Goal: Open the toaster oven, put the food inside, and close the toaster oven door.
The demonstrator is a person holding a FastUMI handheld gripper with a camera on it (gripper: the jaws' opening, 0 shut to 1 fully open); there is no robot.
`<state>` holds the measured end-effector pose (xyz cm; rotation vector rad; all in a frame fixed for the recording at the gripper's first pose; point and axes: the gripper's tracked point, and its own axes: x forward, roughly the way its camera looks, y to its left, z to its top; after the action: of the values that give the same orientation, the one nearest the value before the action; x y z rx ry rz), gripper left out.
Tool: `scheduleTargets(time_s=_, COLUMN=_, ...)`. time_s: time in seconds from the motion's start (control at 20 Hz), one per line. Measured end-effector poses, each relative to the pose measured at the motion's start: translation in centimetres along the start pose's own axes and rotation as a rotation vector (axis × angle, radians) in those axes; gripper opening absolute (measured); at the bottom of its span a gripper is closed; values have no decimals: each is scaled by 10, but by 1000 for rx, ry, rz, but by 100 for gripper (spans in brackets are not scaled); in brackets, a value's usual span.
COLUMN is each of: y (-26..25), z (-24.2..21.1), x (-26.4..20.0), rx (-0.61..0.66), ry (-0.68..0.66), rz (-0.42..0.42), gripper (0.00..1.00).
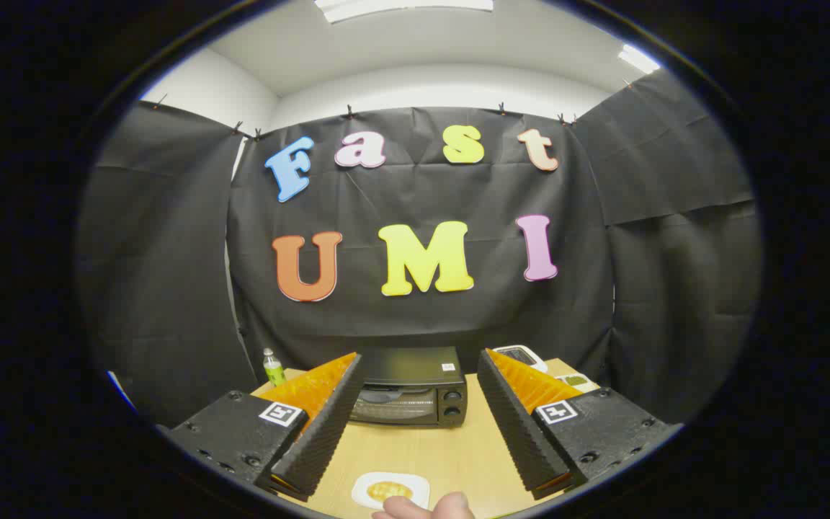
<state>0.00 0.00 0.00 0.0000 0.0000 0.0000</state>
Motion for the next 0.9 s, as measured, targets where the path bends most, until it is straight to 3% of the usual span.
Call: scheduleTargets(time_s=0.9, y=15, z=-12, x=6, rx=6, ry=27, rz=48, gripper=100)
